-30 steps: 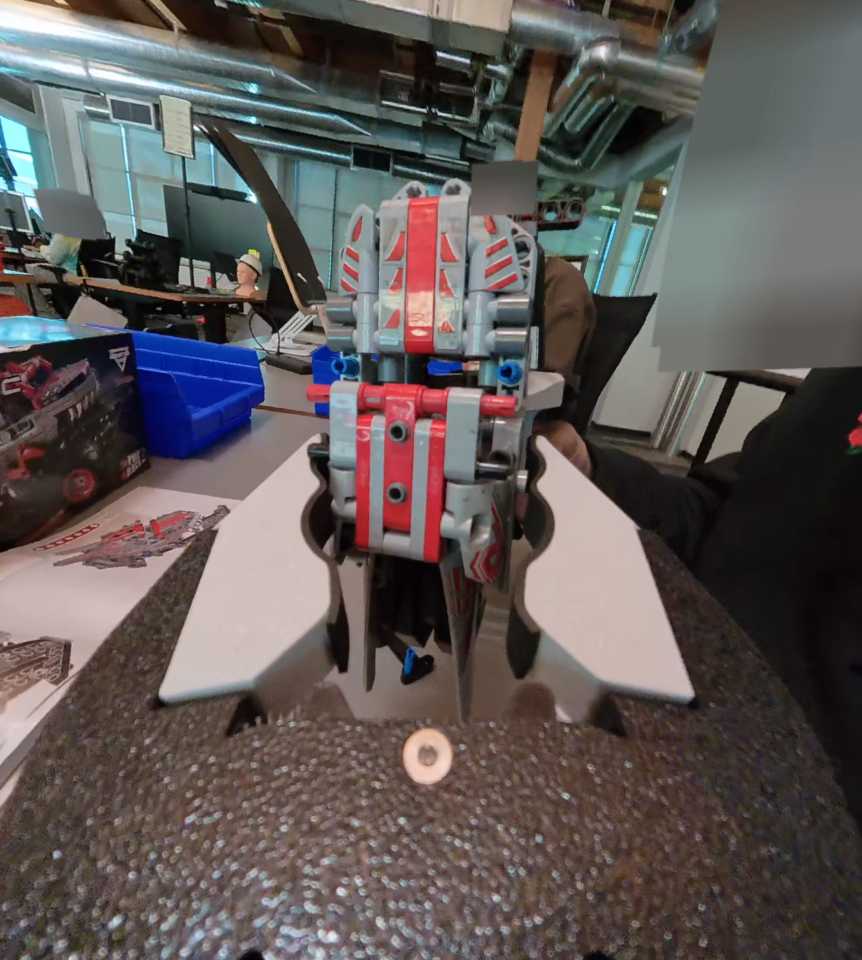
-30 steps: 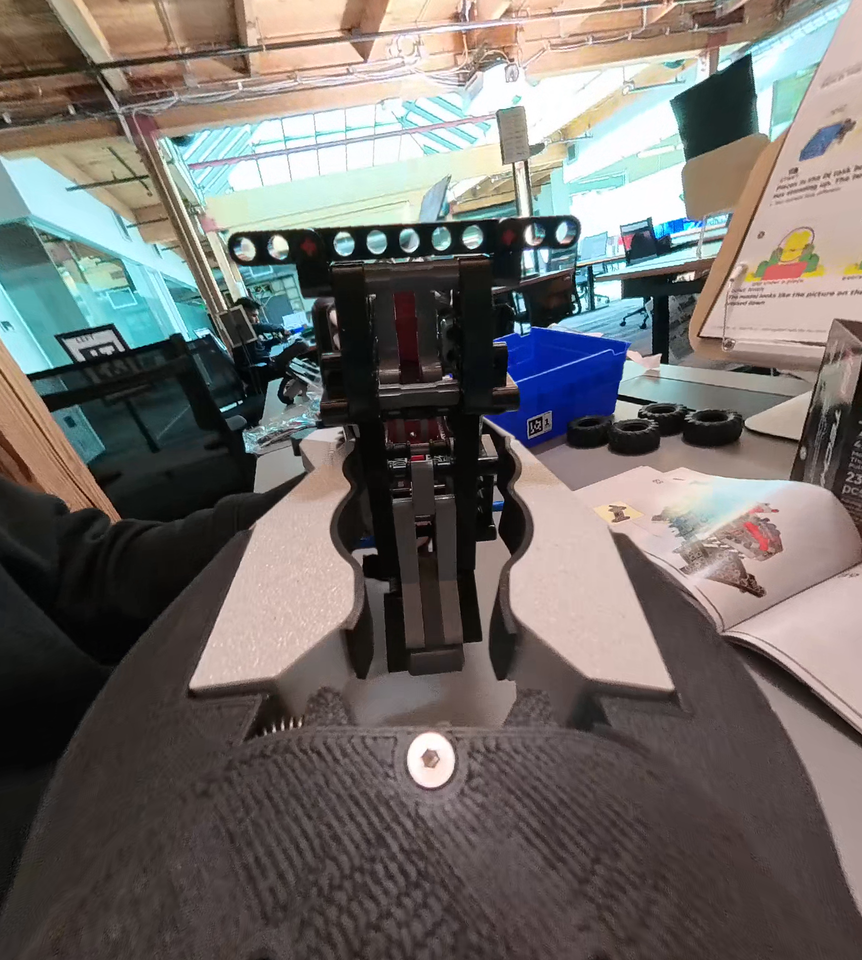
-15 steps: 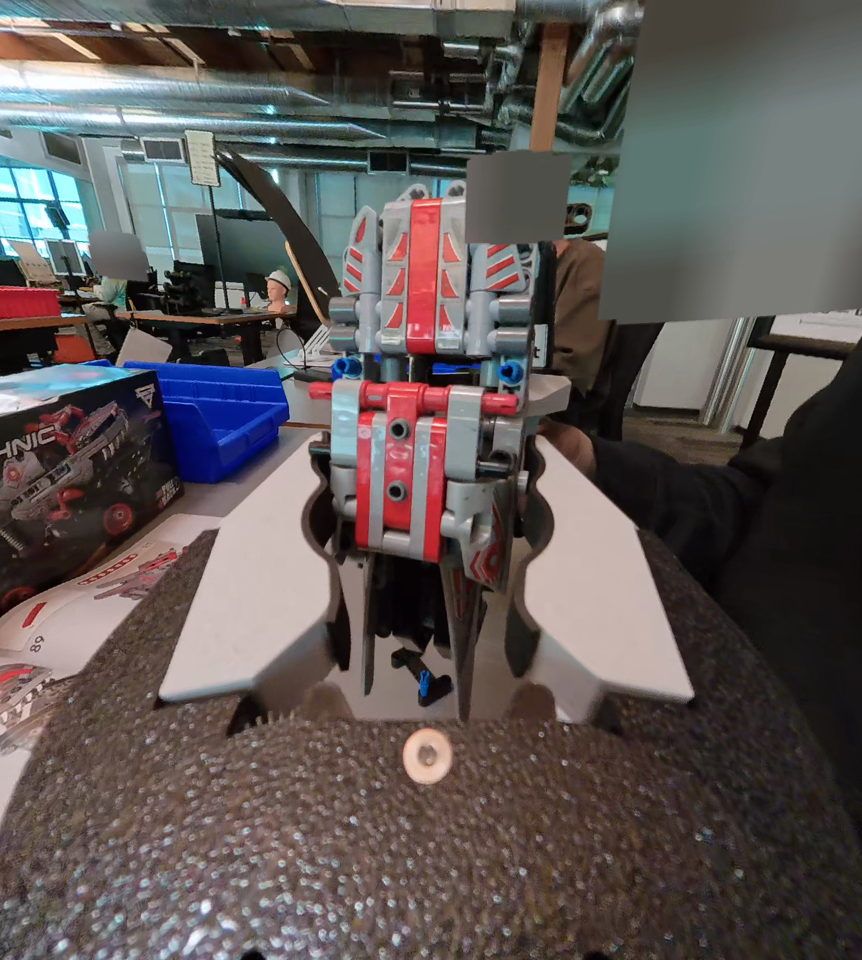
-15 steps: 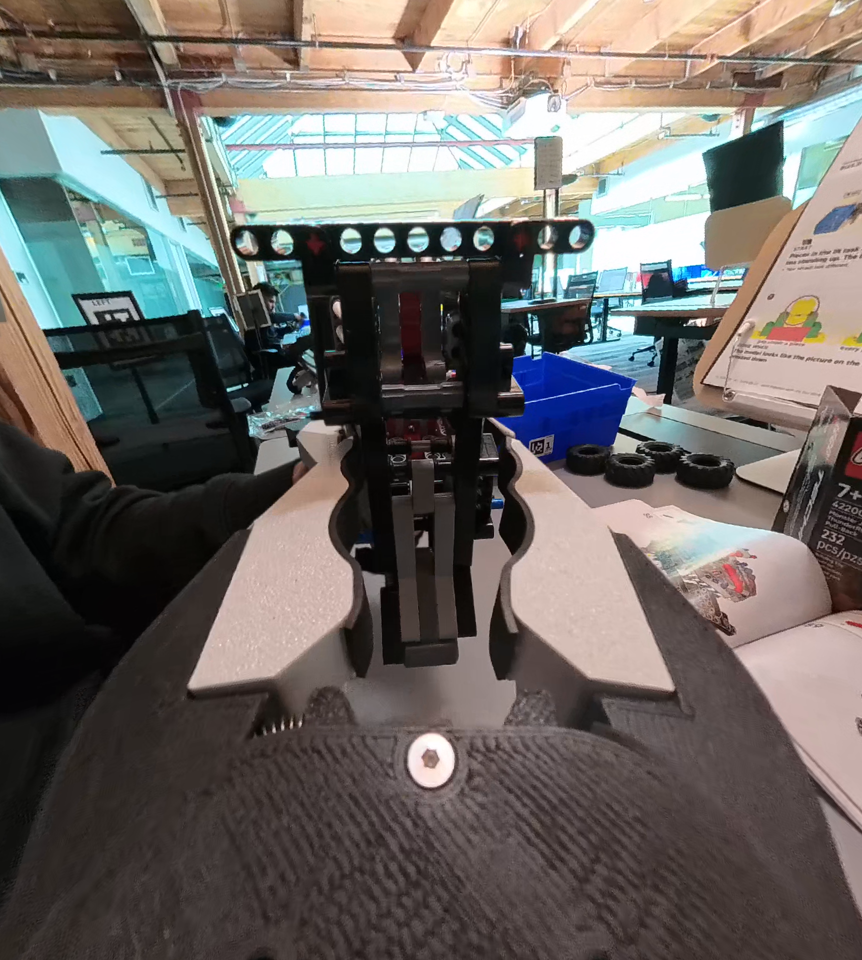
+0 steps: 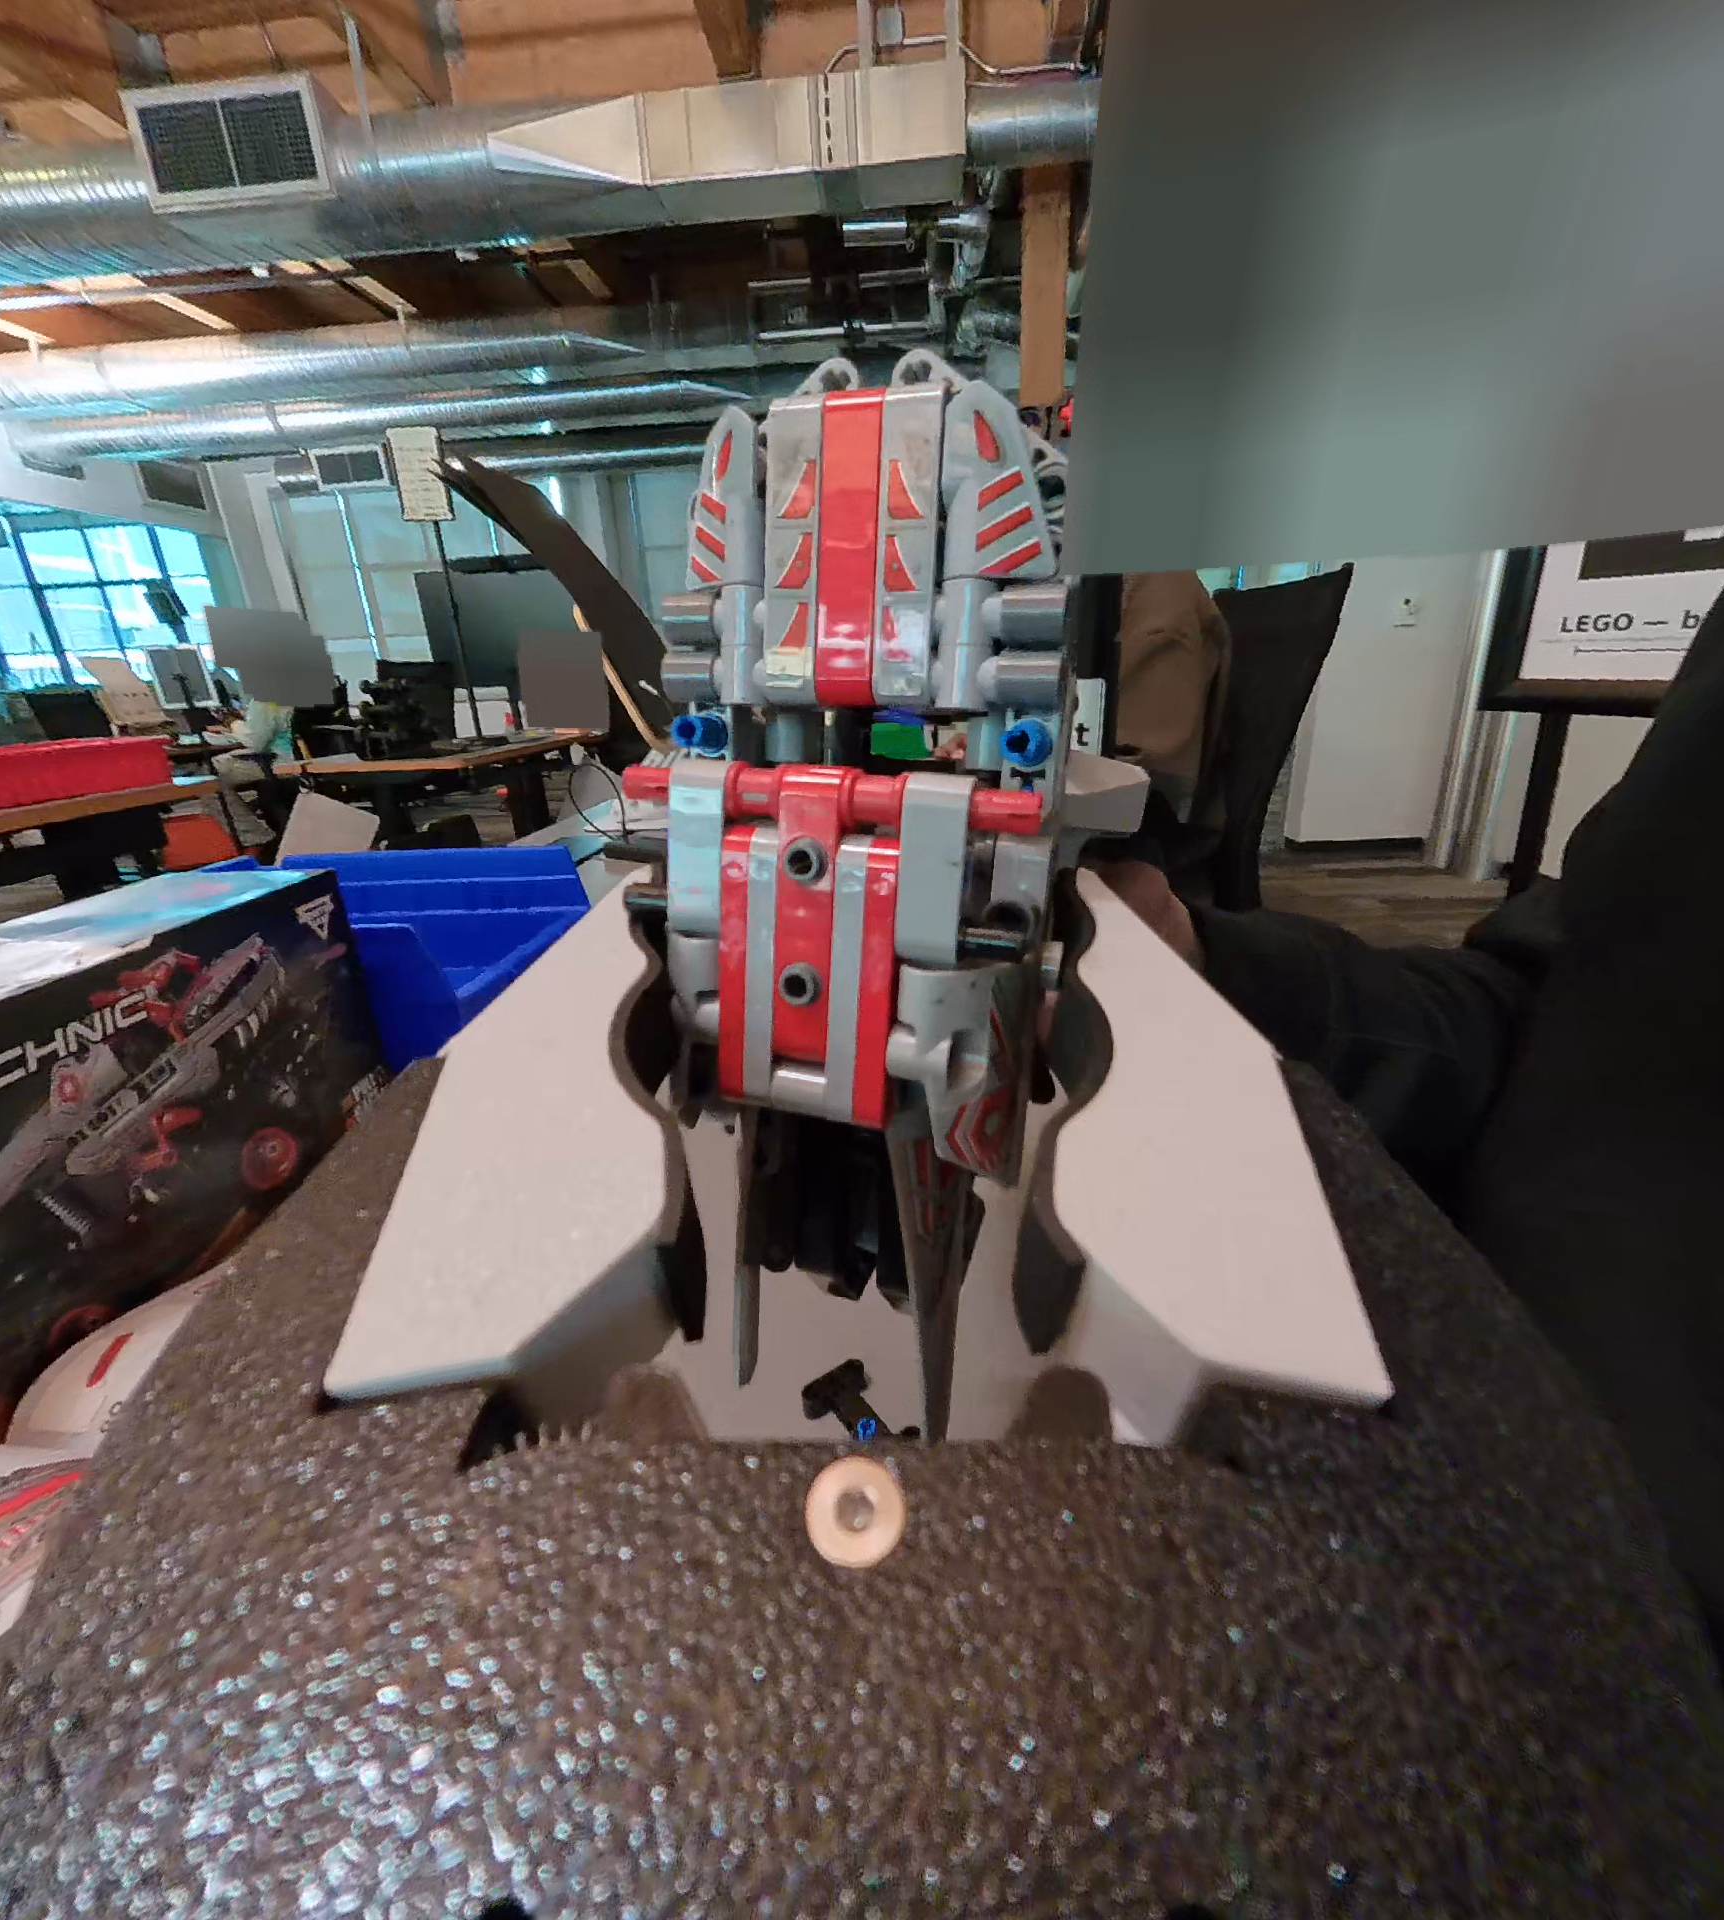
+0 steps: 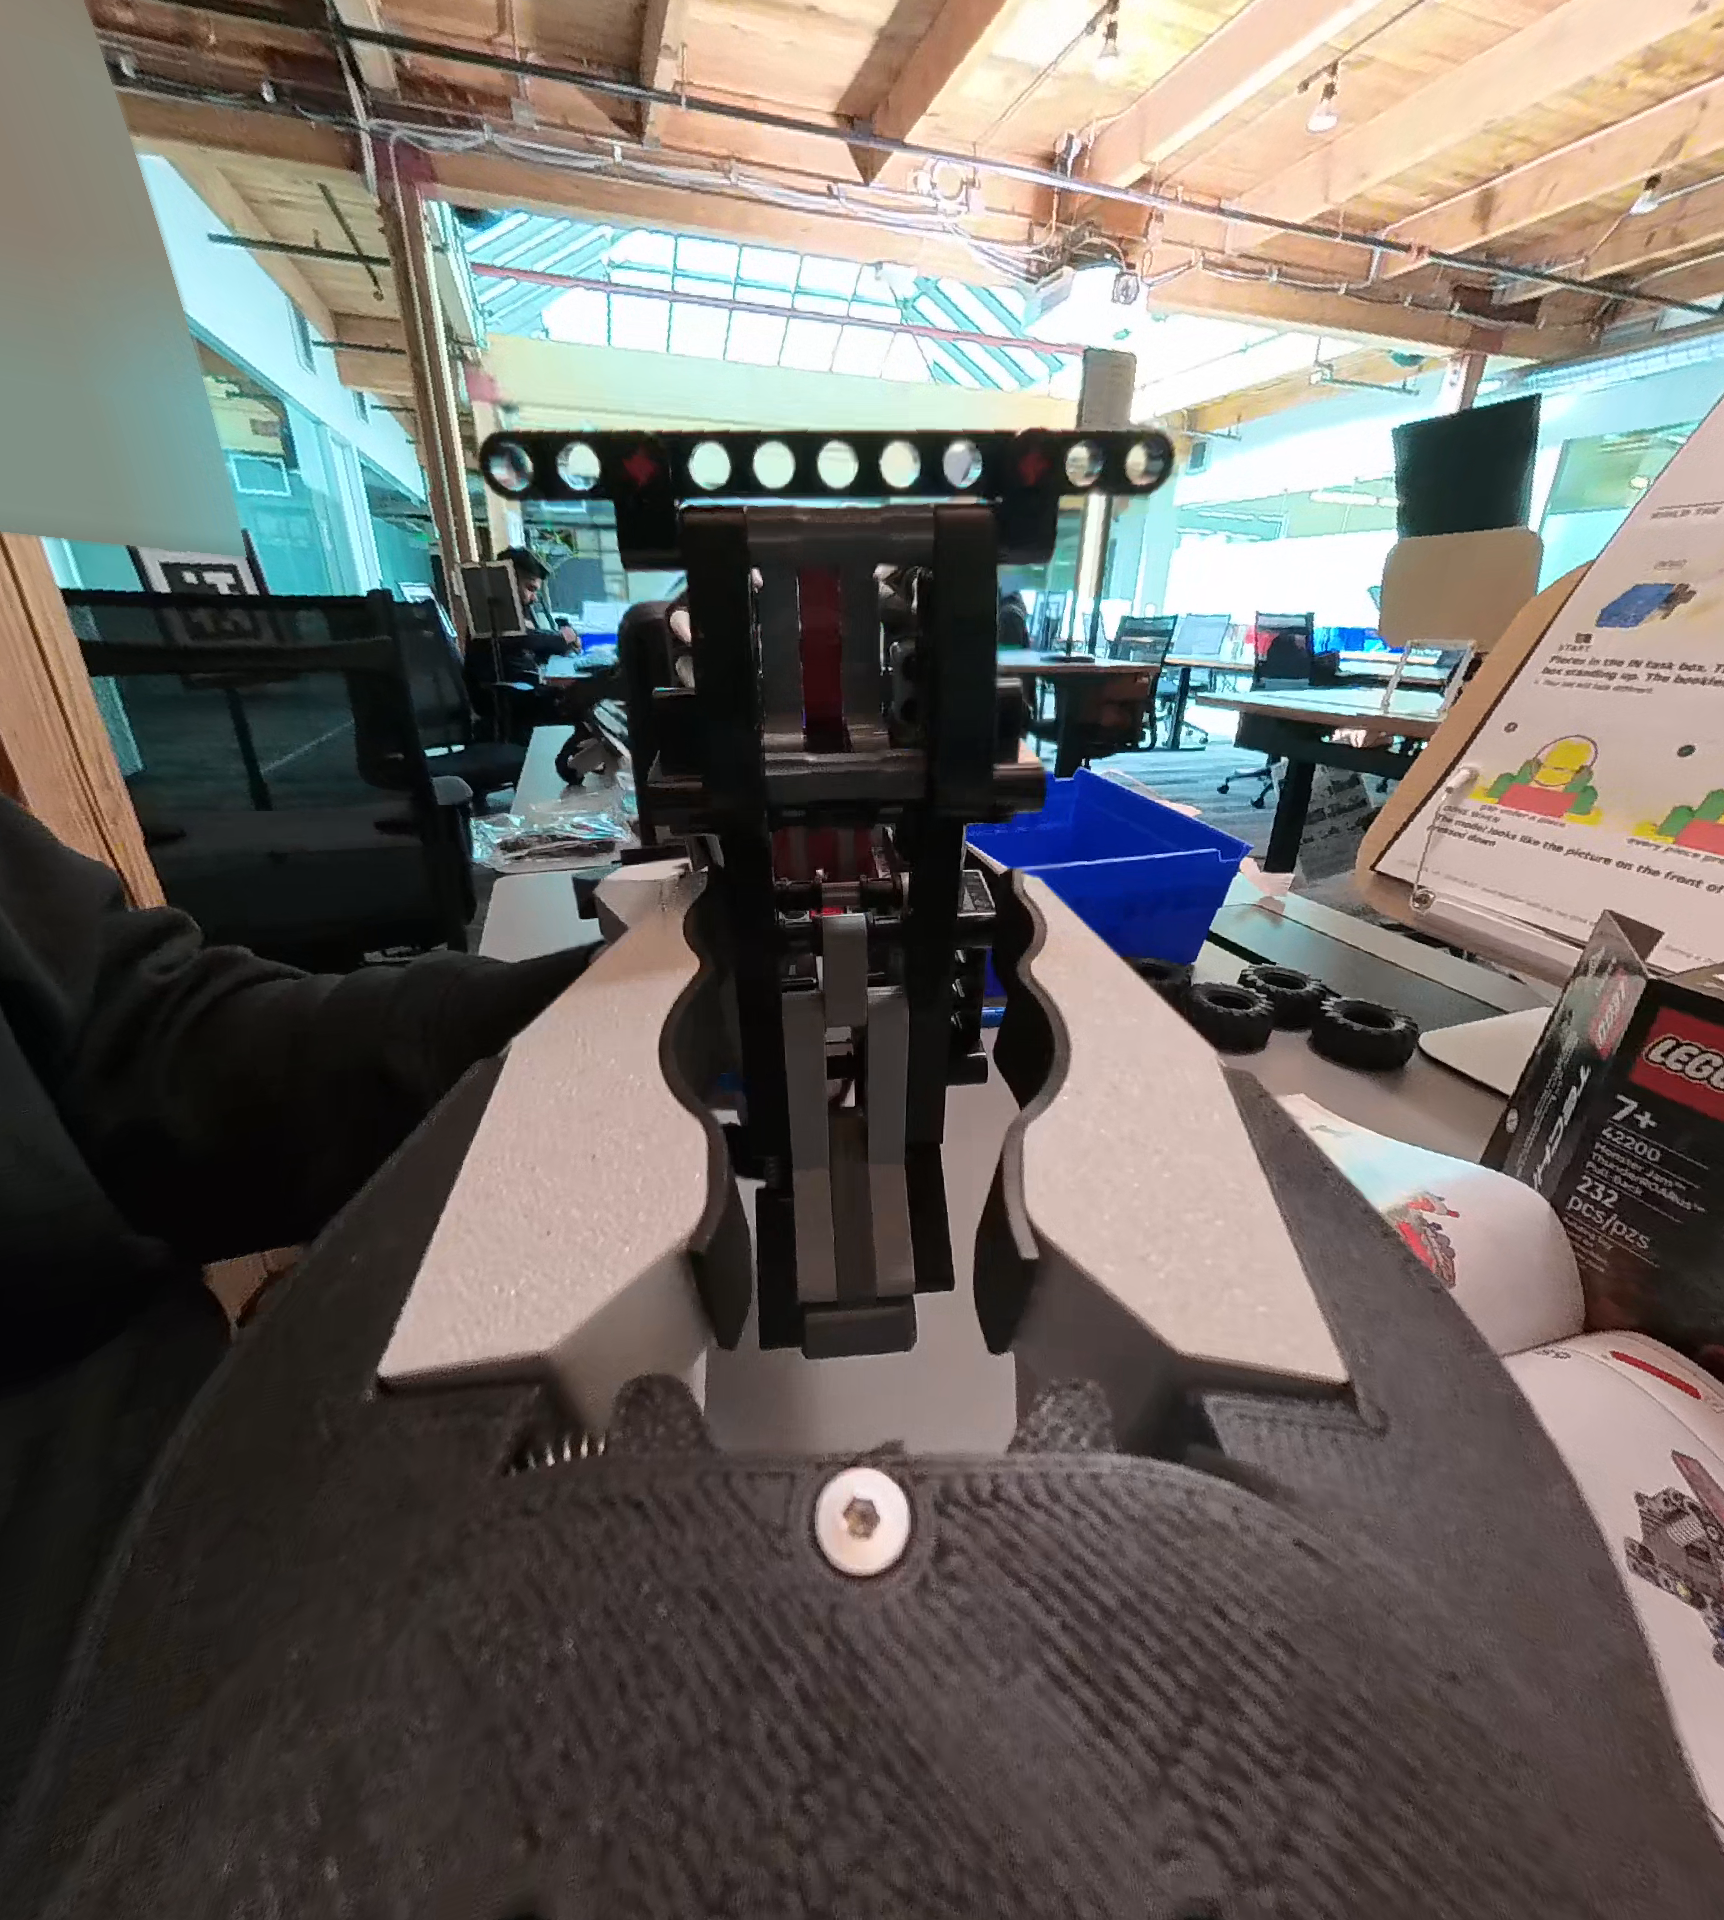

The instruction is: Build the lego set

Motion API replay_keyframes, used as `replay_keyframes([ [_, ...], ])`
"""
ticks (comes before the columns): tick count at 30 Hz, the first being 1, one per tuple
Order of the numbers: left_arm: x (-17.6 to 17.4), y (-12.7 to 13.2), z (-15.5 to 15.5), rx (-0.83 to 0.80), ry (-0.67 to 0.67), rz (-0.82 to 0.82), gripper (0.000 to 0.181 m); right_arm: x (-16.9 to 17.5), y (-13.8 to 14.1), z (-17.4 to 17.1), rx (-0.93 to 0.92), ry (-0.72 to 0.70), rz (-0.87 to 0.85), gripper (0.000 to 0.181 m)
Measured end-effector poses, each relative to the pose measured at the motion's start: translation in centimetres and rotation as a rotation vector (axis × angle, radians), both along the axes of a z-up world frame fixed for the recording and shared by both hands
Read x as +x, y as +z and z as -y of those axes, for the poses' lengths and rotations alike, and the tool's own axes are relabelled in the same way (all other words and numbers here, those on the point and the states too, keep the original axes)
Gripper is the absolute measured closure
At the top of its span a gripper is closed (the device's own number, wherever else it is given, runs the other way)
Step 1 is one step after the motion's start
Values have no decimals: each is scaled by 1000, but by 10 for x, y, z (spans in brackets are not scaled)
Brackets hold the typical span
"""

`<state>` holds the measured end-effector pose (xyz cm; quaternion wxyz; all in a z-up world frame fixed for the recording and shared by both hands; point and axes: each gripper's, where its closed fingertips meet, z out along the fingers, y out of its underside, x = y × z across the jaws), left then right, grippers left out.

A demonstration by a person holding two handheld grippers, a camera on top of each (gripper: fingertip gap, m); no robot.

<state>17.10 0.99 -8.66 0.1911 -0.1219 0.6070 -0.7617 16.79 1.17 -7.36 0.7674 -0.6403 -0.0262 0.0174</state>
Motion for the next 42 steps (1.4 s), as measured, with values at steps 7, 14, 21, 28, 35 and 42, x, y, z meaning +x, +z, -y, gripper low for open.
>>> replay_keyframes([
  [7,0,-3,0,-3,22,-9,110,-2,0,-1,-30,4,5,131],
  [14,-1,-2,0,94,43,32,107,-4,-3,1,-25,17,55,130],
  [21,-9,-1,6,159,52,132,109,-14,0,5,-11,42,181,130],
  [28,-3,2,6,134,61,18,110,-7,4,6,49,59,34,130],
  [35,1,1,8,54,63,-44,110,-1,6,6,70,75,-76,130],
  [42,-7,1,9,121,60,137,110,-10,1,8,53,73,102,130],
])
